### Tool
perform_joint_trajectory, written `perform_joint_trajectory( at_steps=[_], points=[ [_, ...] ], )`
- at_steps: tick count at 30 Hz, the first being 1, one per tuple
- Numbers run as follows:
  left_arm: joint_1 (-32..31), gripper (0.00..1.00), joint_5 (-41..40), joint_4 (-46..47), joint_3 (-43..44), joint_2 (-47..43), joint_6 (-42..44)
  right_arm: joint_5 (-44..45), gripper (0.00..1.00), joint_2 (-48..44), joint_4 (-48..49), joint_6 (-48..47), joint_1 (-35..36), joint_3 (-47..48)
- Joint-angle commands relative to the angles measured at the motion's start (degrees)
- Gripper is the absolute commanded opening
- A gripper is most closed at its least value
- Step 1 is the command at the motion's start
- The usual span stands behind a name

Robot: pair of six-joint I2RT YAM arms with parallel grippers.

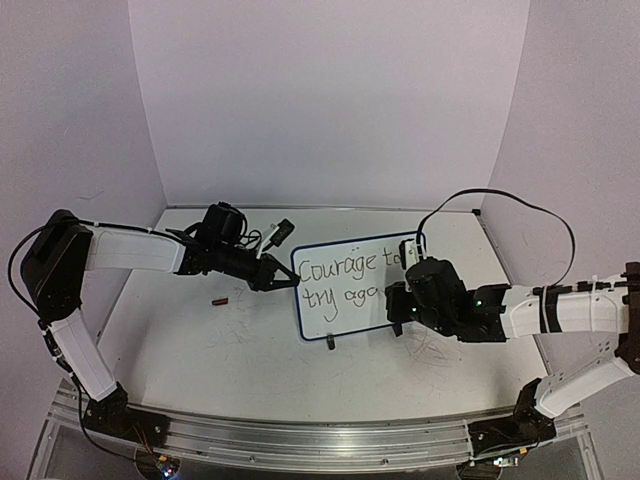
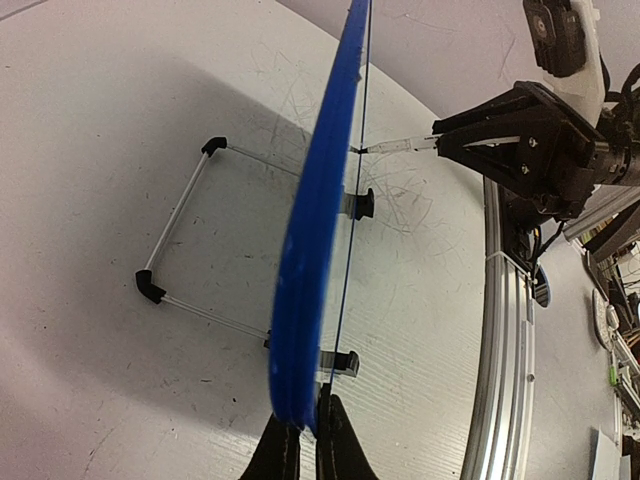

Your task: Write a sentence on the whiteboard

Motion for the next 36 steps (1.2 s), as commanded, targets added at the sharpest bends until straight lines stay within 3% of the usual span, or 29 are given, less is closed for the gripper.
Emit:
perform_joint_trajectory(
  at_steps=[1,24,36],
  points=[
    [-0.58,0.0,-1.15,-4.01,-0.47,-0.24,3.39,0.76,0.0,-0.99,2.27,-0.35,-0.37,1.65],
    [-0.58,0.0,-0.91,-4.08,-0.41,0.02,3.37,2.55,0.0,-2.3,1.97,1.88,-0.66,-0.87],
    [-0.58,0.0,-0.89,-4.12,-0.42,0.09,3.4,-1.49,0.0,0.03,1.16,1.22,-0.86,-1.06]
  ],
)
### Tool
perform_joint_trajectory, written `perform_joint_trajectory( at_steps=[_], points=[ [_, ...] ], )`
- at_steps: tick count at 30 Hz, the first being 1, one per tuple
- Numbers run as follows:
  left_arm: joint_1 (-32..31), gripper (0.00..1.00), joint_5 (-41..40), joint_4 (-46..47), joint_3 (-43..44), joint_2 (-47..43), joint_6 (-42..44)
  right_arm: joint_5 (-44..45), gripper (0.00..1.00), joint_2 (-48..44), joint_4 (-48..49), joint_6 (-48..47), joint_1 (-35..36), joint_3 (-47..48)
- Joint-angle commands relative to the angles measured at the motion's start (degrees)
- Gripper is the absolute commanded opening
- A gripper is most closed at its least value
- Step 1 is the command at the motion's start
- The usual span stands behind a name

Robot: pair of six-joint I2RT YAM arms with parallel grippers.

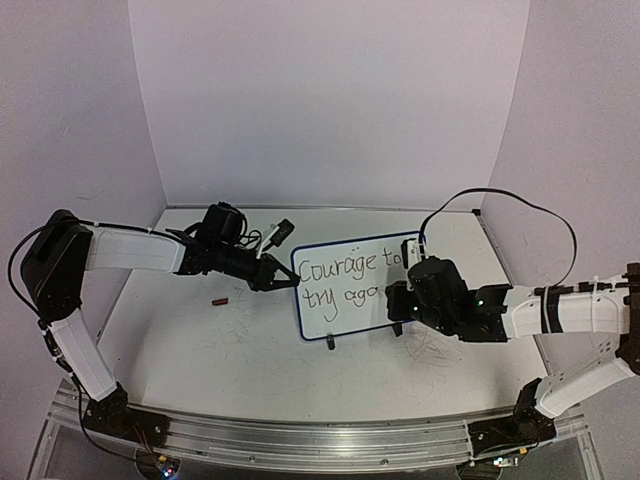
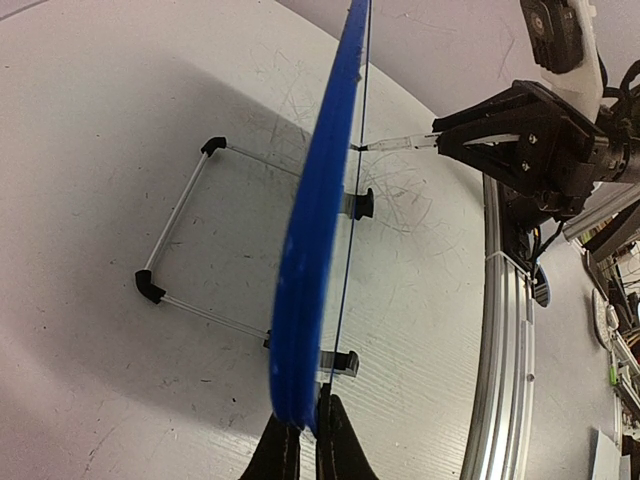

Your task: Write a sentence on the whiteboard

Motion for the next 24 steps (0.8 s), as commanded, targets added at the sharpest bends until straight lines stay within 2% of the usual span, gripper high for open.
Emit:
perform_joint_trajectory(
  at_steps=[1,15,20,24],
  points=[
    [-0.58,0.0,-0.89,-4.1,-0.36,0.11,3.36,-0.7,0.0,0.65,0.46,0.18,-0.34,-0.66],
    [-0.59,0.0,-0.95,-4.1,-0.42,0.22,3.37,1.28,0.0,-1.33,-1.3,0.75,-0.32,-1.4],
    [-0.58,0.0,-0.95,-4.07,-0.38,0.24,3.29,-2.23,0.0,-4.77,1.86,-1.23,-0.36,-1.18],
    [-0.58,0.0,-1.03,-4.08,-0.41,0.04,3.35,-1.14,0.0,-5.87,2.13,-0.59,-0.34,-3.1]
  ],
)
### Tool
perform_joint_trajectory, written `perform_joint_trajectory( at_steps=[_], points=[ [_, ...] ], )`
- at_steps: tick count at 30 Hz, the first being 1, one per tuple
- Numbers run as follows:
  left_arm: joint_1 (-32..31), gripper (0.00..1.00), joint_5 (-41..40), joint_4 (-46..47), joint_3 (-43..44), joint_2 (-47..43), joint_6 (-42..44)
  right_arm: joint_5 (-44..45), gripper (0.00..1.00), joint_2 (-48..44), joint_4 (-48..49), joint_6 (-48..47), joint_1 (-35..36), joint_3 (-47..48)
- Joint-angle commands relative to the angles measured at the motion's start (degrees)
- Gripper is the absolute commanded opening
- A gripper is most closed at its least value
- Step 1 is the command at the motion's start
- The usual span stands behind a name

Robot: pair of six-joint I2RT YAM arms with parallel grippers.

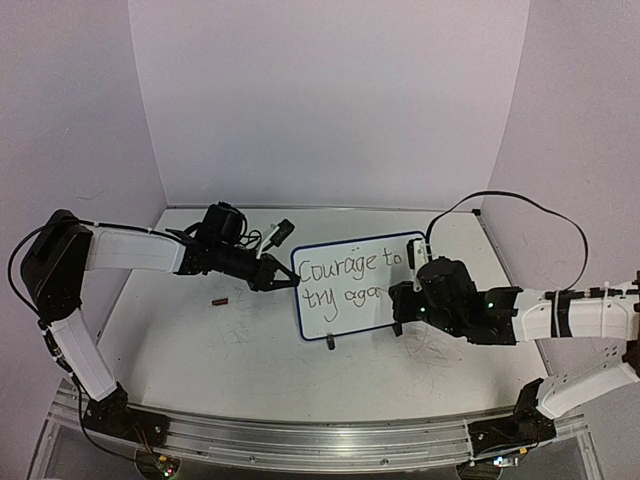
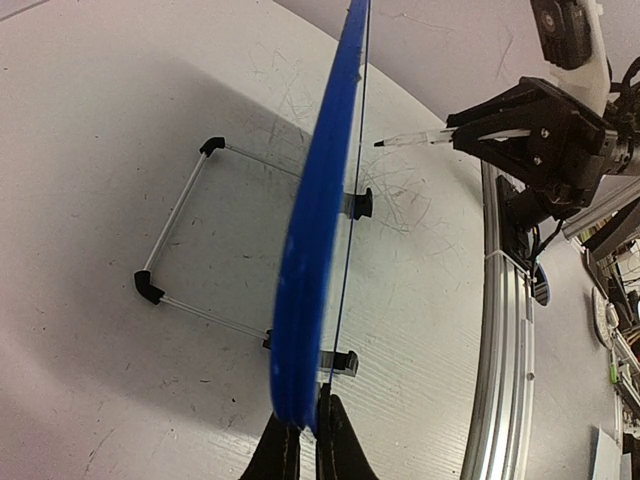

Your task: Write a sentence on the whiteboard

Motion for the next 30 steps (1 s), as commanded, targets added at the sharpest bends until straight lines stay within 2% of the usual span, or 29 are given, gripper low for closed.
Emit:
perform_joint_trajectory(
  at_steps=[1,8,30],
  points=[
    [-0.64,0.0,-1.36,-4.1,-0.42,0.03,3.1,0.77,0.0,-2.07,2.28,-0.02,-0.27,-1.2],
    [-0.66,0.0,-1.47,-4.1,-0.48,-0.11,3.18,4.2,0.0,-0.83,2.13,0.11,-0.32,1.42],
    [-0.66,0.0,-1.41,-4.18,-0.48,-0.5,3.27,3.68,0.0,0.94,3.96,-0.65,-0.3,2.37]
  ],
)
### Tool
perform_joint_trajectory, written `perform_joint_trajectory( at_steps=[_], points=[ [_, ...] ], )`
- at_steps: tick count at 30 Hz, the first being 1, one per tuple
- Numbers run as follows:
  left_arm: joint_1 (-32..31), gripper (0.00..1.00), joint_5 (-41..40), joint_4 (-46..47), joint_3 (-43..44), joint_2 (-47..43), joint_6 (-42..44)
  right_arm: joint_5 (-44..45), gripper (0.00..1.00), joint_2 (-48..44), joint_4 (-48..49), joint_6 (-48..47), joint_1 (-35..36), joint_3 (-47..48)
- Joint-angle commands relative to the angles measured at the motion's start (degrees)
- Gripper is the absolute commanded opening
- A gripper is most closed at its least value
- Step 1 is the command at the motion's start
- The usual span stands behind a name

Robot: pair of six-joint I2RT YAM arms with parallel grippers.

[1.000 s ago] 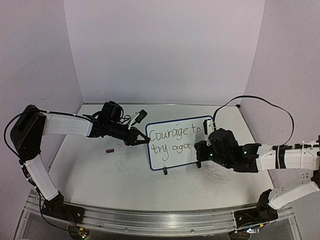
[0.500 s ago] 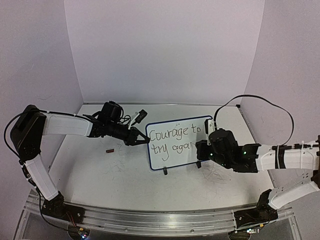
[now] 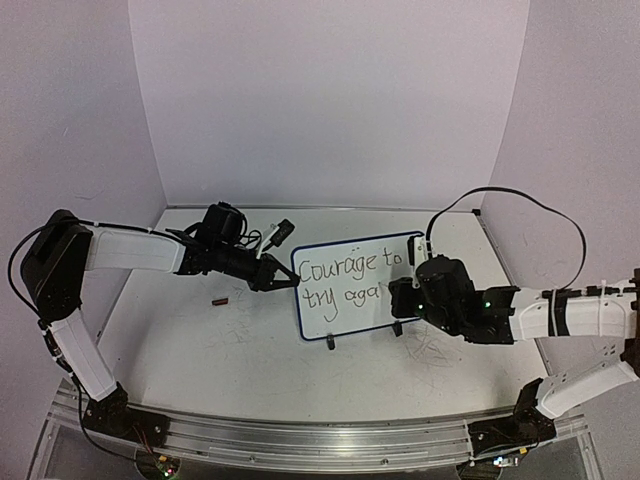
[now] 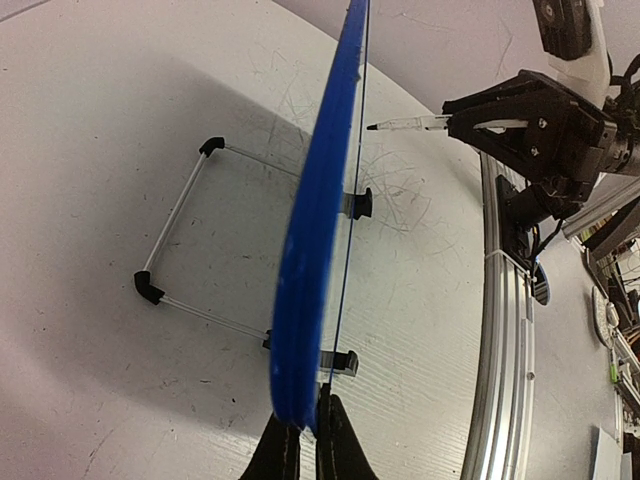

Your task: Write a sentence on the whiteboard

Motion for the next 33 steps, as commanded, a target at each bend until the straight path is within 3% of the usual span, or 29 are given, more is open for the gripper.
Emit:
perform_joint_trajectory(
  at_steps=[1,20,33],
  points=[
    [-0.66,0.0,-1.39,-4.22,-0.49,-0.44,3.13,1.42,0.0,-0.07,1.79,-0.5,-0.31,1.96],
    [-0.77,0.0,-1.39,-4.27,-0.47,-0.4,3.21,4.06,0.0,1.64,-1.85,2.0,-0.29,1.78],
    [-0.93,0.0,-1.56,-4.36,-0.41,0.03,3.3,0.19,0.0,-0.39,-2.34,1.86,-0.26,-0.11]
  ],
)
